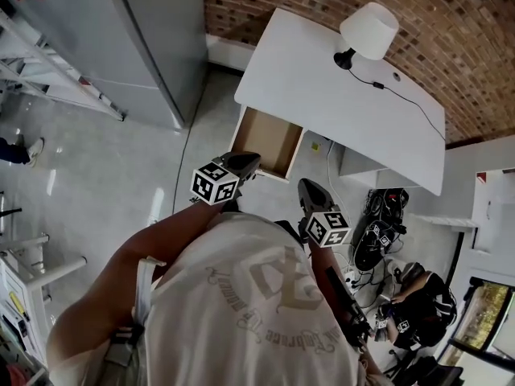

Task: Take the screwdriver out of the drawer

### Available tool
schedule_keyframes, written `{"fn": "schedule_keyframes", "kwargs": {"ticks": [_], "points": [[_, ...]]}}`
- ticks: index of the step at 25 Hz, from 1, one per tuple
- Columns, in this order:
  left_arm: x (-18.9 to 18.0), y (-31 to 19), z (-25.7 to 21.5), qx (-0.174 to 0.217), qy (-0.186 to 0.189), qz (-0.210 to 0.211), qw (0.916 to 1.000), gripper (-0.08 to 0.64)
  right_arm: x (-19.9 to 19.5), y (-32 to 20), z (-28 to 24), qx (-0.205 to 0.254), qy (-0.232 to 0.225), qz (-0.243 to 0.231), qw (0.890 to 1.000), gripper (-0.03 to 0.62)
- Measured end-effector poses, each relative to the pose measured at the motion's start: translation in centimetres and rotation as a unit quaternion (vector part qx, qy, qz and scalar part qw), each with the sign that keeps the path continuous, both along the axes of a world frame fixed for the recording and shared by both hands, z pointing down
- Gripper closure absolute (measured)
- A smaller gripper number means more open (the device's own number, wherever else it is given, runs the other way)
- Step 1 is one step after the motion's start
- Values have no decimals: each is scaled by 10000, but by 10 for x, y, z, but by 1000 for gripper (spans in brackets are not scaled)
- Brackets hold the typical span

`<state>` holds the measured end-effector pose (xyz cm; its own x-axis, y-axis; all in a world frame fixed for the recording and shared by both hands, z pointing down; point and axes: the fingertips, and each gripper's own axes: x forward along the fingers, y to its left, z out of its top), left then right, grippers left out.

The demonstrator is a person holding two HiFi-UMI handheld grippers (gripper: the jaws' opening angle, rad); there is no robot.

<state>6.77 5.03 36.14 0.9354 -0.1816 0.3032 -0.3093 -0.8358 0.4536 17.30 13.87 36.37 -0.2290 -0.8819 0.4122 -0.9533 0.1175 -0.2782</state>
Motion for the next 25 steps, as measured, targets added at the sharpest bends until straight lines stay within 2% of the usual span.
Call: {"fn": "schedule_keyframes", "kwargs": {"ticks": [5, 14, 25], "points": [[-8, -15, 1, -50, 43, -22, 10000, 551, -10, -18, -2, -41, 77, -104, 9999, 586], [-27, -32, 9, -138, -7, -296, 9995, 551, -20, -37, 11, -243, 56, -291, 9993, 584], [-46, -38, 20, -200, -187, -808, 9964, 551, -16, -63, 39, -622, 71, -817, 9947, 584]]}}
